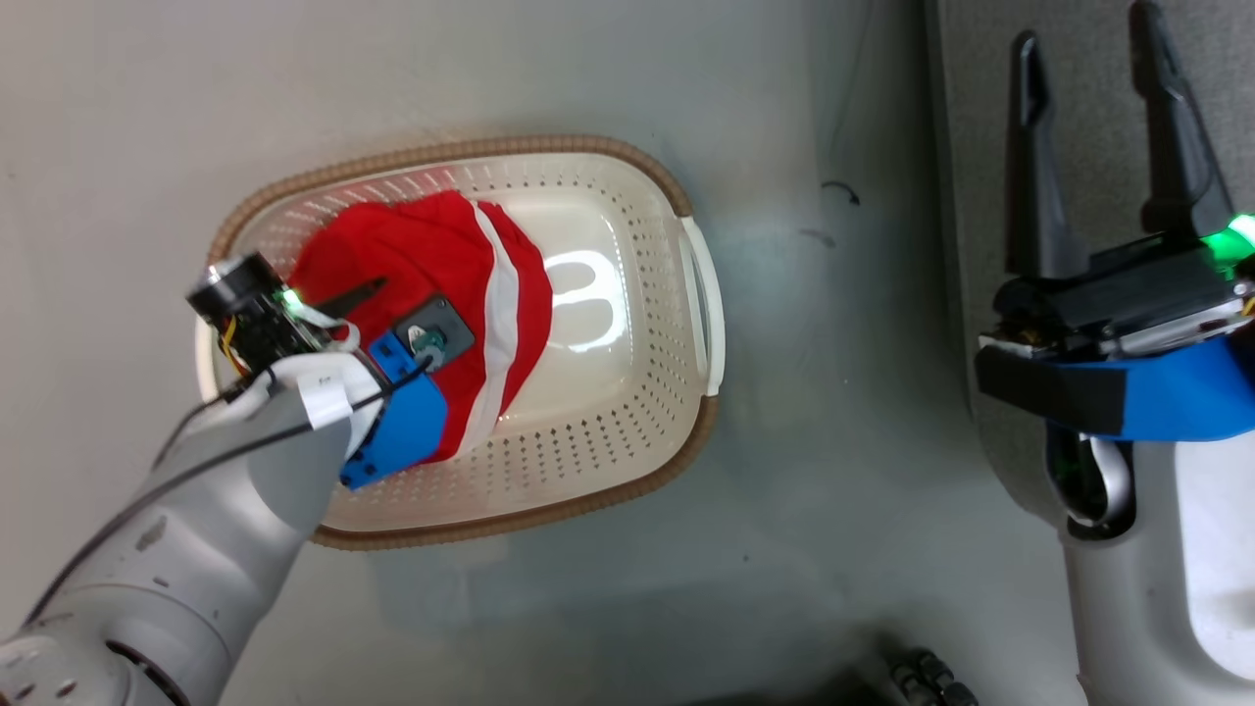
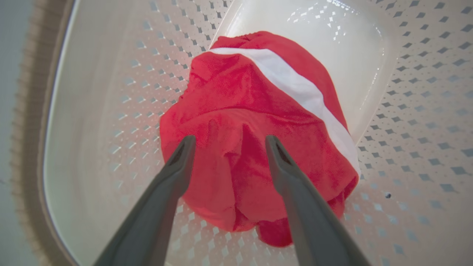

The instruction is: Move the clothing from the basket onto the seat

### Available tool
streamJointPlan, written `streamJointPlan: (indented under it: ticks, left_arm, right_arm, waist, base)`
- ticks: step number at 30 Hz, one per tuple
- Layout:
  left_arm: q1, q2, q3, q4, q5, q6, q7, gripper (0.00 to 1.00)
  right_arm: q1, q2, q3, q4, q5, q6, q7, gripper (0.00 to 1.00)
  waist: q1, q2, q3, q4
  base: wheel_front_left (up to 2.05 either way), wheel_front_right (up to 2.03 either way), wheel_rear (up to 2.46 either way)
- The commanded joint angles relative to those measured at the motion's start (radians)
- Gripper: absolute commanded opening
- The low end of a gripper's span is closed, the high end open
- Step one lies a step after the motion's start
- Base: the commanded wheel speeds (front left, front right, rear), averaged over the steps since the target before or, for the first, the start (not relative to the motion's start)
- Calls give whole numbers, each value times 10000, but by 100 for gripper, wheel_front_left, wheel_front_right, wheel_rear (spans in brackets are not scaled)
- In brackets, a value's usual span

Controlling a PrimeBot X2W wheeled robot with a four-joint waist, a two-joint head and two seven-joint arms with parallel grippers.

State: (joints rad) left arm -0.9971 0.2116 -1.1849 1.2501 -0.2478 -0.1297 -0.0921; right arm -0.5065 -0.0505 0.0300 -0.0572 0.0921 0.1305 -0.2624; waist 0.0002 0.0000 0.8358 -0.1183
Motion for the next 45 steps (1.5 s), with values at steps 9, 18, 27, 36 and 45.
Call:
streamJointPlan:
  ticks: [9,18,27,36,45]
  left_arm:
    - [-995,210,-462,319,510,33,1085,100]
    - [-1447,192,-546,381,494,133,1589,100]
    - [-1495,95,-557,396,345,161,1842,0]
    - [-1335,-298,-314,391,-95,120,985,0]
    - [-694,-524,91,385,-781,76,-495,0]
  right_arm:
    - [-416,2,-226,-610,-8,5,-38,100]
    - [-289,2,-226,-1188,-269,5,-36,100]
    - [-160,2,-320,-1460,-351,5,-38,100]
    - [-324,2,-297,-1354,-389,5,-38,100]
    - [-243,2,-262,-976,-385,5,-38,100]
  waist:
    - [-2,0,1326,-274]
    - [-2,0,2050,-405]
    - [-2,0,2279,-443]
    - [-2,0,1796,-203]
    - [-2,0,582,164]
  base:
    - [0,0,0]
    - [0,0,0]
    - [0,0,0]
    - [0,0,0]
    - [0,0,0]
